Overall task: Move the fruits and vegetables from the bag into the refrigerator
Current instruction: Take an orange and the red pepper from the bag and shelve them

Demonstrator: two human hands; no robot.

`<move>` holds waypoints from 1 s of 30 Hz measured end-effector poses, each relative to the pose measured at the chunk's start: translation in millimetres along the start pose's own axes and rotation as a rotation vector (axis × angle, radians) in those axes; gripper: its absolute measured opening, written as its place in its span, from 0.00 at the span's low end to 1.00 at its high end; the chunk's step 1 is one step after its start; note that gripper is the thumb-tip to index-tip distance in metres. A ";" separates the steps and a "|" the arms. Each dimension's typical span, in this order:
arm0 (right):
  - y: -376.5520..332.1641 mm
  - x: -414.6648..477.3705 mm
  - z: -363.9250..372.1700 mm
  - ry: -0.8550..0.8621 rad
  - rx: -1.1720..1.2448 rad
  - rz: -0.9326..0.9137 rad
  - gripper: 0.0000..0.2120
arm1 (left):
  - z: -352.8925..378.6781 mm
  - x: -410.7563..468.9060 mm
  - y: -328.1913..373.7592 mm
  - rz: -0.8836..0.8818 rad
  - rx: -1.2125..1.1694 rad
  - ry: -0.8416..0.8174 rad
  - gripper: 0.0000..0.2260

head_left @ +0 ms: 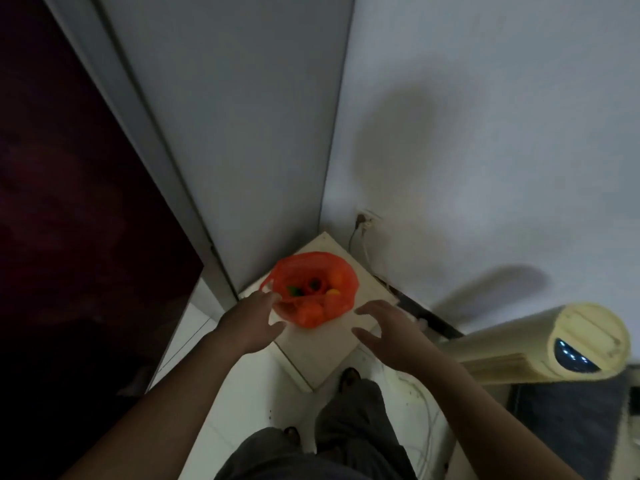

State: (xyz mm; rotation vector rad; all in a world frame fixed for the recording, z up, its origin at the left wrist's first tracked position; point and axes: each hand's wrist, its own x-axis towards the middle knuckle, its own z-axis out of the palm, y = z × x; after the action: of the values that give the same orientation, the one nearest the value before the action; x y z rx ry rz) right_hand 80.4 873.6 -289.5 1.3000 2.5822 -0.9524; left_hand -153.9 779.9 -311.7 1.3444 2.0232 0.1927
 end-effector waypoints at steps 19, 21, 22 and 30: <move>110.4 246.6 48.2 -0.239 0.007 -0.062 0.28 | 53.3 194.1 -1.5 -0.153 -0.193 0.047 0.15; 117.9 265.7 68.3 -0.222 0.016 -0.032 0.27 | 66.4 210.0 -11.9 -0.145 -0.191 0.044 0.15; 121.4 273.6 78.2 -0.216 0.028 -0.026 0.28 | 73.8 216.6 -18.8 -0.143 -0.190 0.044 0.15; 165.3 304.6 135.2 -0.145 0.123 0.021 0.33 | 119.4 250.9 -66.6 -0.120 -0.238 0.077 0.12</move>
State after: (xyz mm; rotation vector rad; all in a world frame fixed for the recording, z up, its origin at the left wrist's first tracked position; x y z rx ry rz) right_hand -12.2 1080.1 -584.7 1.2327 2.4310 -1.1724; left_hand -187.4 936.2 -548.5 1.0800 2.0632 0.4215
